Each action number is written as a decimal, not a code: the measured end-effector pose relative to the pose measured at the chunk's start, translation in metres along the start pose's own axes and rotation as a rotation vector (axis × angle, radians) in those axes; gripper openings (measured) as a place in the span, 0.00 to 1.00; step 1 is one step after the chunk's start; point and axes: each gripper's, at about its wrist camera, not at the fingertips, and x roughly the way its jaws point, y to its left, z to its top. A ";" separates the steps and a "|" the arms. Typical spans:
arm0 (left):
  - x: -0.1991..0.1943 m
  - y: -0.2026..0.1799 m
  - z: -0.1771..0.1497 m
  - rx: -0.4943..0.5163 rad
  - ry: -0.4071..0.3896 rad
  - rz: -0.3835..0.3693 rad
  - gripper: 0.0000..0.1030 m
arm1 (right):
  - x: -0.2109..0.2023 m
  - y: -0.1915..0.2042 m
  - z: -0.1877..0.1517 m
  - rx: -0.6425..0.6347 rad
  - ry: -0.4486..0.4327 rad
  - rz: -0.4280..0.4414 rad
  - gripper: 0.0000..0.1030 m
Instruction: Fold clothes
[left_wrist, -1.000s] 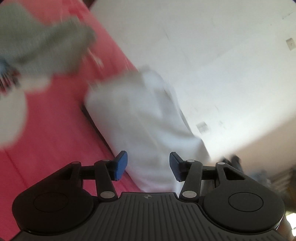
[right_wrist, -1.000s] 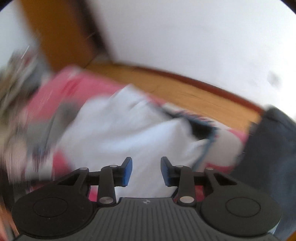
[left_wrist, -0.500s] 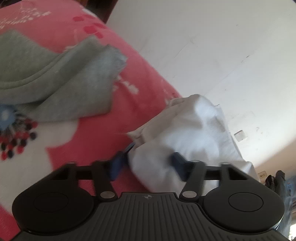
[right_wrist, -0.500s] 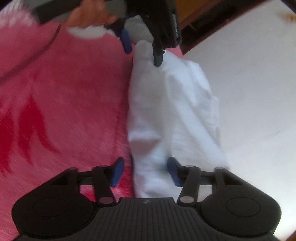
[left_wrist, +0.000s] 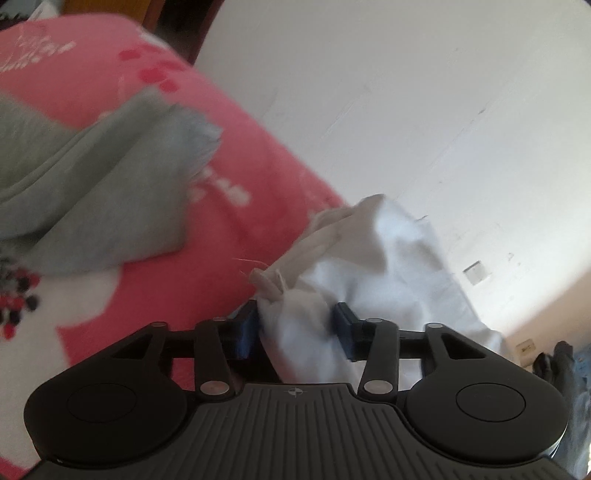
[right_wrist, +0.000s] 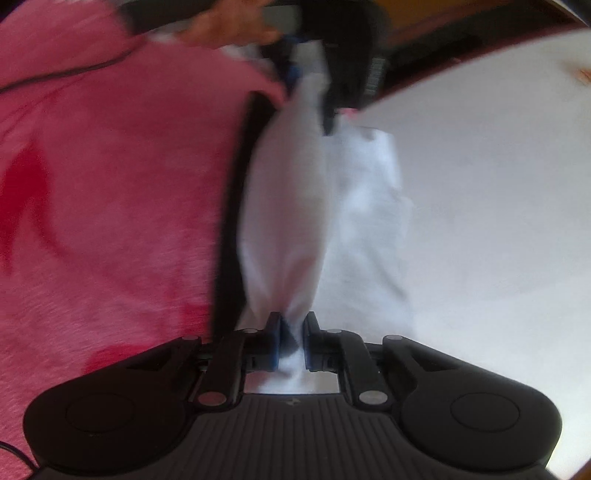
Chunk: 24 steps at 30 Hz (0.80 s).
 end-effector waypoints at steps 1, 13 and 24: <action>0.000 0.005 0.002 -0.015 0.003 -0.001 0.55 | 0.001 0.006 0.000 -0.019 0.001 0.000 0.16; -0.059 -0.043 0.016 0.280 -0.181 -0.112 0.57 | -0.037 -0.091 -0.023 0.394 -0.075 0.075 0.30; 0.023 -0.088 0.023 0.461 -0.014 -0.060 0.54 | -0.011 -0.165 -0.042 0.576 -0.037 0.290 0.31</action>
